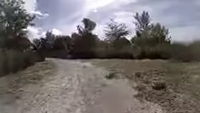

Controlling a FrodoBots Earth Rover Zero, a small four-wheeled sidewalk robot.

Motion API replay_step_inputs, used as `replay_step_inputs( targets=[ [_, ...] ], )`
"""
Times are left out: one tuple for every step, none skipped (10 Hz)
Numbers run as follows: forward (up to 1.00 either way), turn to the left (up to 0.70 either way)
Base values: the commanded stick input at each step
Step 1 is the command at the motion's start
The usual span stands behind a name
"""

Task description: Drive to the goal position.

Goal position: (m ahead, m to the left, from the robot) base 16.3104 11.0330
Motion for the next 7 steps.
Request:
replay_step_inputs(
  targets=[
    [0.85, 0.34],
    [0.85, 0.31],
    [0.85, 0.0],
    [0.85, 0.0],
    [0.85, 0.0],
    [0.85, 0.0],
    [0.85, 0.0]
  ],
)
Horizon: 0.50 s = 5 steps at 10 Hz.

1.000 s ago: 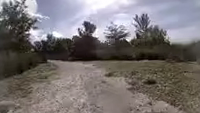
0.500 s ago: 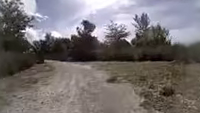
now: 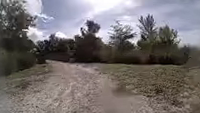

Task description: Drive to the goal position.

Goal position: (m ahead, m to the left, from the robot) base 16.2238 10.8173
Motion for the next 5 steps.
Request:
replay_step_inputs(
  targets=[
    [0.85, 0.0],
    [0.85, 0.0],
    [0.85, 0.0],
    [0.85, 0.0],
    [0.85, 0.0]
  ],
)
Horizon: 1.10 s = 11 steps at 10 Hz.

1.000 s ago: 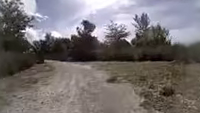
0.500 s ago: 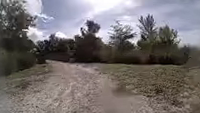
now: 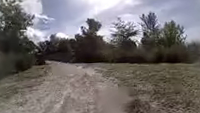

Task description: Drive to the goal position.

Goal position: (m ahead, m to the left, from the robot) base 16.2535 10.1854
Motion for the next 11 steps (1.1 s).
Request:
replay_step_inputs(
  targets=[
    [0.85, 0.24],
    [0.85, 0.34],
    [0.85, 0.34],
    [0.85, 0.34],
    [0.85, 0.26],
    [0.85, 0.03],
    [0.85, 0.0],
    [0.85, 0.0],
    [0.85, 0.0],
    [0.85, 0.0],
    [0.85, 0.21]
  ],
)
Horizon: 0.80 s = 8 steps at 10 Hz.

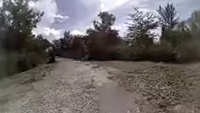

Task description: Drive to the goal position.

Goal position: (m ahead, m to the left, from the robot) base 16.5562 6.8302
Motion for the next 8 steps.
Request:
replay_step_inputs(
  targets=[
    [0.85, 0.34],
    [0.85, 0.24],
    [0.85, 0.11],
    [0.85, 0.0],
    [0.85, 0.0],
    [0.85, 0.0],
    [0.85, 0.0],
    [0.85, 0.0]
  ],
)
